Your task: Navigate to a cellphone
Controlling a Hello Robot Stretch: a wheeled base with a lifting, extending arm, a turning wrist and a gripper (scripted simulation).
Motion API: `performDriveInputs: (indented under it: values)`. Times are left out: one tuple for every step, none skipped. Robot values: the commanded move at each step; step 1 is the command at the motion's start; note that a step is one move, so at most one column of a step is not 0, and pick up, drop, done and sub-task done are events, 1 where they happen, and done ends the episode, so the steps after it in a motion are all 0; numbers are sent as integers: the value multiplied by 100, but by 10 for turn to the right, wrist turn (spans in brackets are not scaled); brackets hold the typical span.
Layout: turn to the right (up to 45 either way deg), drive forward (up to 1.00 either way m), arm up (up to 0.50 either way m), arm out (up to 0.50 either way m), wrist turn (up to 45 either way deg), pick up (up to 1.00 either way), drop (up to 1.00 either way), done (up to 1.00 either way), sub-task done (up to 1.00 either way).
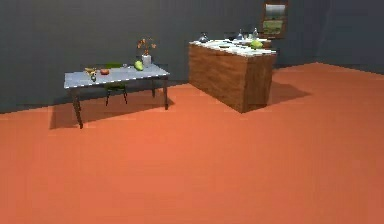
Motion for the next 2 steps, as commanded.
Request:
performDriveInputs:
  values:
    - [0, 100, 0, 0, 0, 0, 0, 0, 0]
    - [0, 100, 0, 0, 0, 0, 0, 0, 0]
